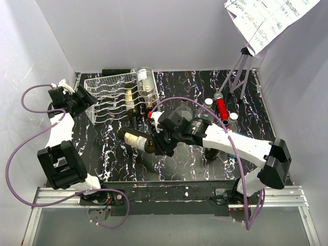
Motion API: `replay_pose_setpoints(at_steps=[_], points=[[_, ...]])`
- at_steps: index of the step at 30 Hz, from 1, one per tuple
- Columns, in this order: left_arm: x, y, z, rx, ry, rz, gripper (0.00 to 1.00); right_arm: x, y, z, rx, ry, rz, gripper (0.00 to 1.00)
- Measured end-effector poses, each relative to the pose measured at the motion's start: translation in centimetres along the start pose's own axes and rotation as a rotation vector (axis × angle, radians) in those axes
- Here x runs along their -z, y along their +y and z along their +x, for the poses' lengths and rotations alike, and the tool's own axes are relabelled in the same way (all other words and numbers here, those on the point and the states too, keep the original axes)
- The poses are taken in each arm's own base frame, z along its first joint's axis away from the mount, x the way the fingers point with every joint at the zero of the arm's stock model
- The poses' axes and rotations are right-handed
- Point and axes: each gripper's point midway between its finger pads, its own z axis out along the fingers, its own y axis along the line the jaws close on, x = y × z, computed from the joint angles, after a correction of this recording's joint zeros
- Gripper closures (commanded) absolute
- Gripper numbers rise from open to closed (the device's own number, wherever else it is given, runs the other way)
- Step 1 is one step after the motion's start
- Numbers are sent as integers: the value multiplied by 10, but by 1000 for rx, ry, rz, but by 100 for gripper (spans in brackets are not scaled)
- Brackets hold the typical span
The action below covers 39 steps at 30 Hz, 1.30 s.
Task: Put the wine bottle on the wine rack
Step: Move the wine rack to the center of the board, then place the wine bottle in the wine rack.
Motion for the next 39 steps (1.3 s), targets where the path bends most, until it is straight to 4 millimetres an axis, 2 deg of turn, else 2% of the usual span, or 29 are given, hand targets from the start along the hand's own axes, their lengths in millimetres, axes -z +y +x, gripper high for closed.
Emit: replay_pose_setpoints(at_steps=[4,9,12,13,16,19,23,29,33,39], points=[[2,-15,12,-13,30,43,21,-7,-1,-3,-21,-5,8,99],[11,-33,31,-28,62,100,17,-26,-6,-8,-77,-15,51,99],[20,-38,38,-32,67,115,2,-39,-11,-10,-113,-29,92,99],[23,-40,38,-29,65,116,2,-43,-13,-12,-123,-38,110,99],[32,-39,30,-23,26,74,2,-54,-17,-14,-146,-59,153,99],[46,-28,18,-20,-43,-33,2,-61,-19,-17,-166,-83,189,99],[74,-16,-6,-30,-176,-163,2,-71,-20,-26,-189,-130,214,99],[113,-17,-31,-45,-331,-225,2,-88,-23,-42,-211,-192,243,99],[122,-15,-29,-54,-368,-232,2,-108,-29,-49,-235,-231,265,99],[125,-11,-21,-55,-377,-236,2,-135,-38,-58,-246,-286,296,99]])
